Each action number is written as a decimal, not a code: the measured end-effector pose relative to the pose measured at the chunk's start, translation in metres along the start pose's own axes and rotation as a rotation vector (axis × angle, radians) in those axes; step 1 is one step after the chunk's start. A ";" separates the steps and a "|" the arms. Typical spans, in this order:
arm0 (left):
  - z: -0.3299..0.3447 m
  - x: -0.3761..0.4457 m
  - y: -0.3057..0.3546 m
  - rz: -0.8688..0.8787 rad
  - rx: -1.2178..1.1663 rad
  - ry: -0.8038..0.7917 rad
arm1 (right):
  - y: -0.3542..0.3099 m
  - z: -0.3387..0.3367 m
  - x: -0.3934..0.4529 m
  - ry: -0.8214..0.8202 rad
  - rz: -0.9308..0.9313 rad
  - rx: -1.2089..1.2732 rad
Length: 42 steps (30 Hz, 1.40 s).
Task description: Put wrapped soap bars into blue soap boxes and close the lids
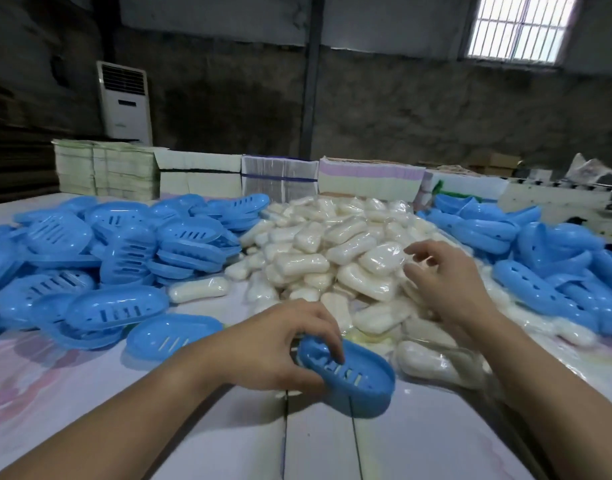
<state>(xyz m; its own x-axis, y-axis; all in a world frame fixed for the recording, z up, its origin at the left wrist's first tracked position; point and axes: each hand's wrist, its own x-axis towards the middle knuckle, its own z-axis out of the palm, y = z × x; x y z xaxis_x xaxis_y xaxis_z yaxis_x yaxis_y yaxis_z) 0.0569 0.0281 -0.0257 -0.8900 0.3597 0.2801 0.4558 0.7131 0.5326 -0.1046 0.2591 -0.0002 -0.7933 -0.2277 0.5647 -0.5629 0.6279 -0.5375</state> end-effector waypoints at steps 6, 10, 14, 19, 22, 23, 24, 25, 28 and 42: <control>-0.005 -0.004 -0.002 -0.060 -0.010 -0.047 | 0.003 0.006 0.002 -0.143 0.014 -0.284; -0.002 -0.002 0.000 -0.107 0.030 -0.035 | 0.009 0.008 0.005 -0.179 0.084 -0.542; -0.001 0.000 0.000 -0.132 0.036 -0.016 | 0.001 0.019 0.010 -0.220 -0.081 -0.526; 0.000 -0.001 -0.001 -0.136 0.005 -0.003 | -0.003 0.029 0.017 -0.319 -0.194 -0.450; 0.002 0.001 -0.001 -0.136 -0.012 0.021 | -0.004 0.026 0.024 -0.293 -0.249 -0.578; 0.003 0.002 -0.001 -0.131 -0.017 0.029 | -0.006 0.026 0.025 -0.285 -0.273 -0.632; 0.004 0.003 -0.002 -0.126 -0.020 0.036 | -0.008 0.028 0.026 -0.285 -0.290 -0.677; 0.004 0.003 -0.003 -0.121 -0.025 0.042 | -0.010 0.031 0.027 -0.294 -0.297 -0.708; 0.003 0.002 -0.005 -0.120 -0.053 0.057 | -0.010 0.034 0.026 -0.318 -0.279 -0.696; 0.007 0.002 -0.004 -0.229 -0.213 0.119 | -0.049 -0.012 -0.020 -0.115 -0.108 0.610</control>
<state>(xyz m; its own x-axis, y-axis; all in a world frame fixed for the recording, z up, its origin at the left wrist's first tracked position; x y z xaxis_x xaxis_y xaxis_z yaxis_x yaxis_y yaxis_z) 0.0536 0.0303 -0.0325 -0.9680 0.1230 0.2186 0.2468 0.6212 0.7438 -0.0583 0.2416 0.0221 -0.7253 -0.3659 0.5832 -0.6455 0.0670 -0.7608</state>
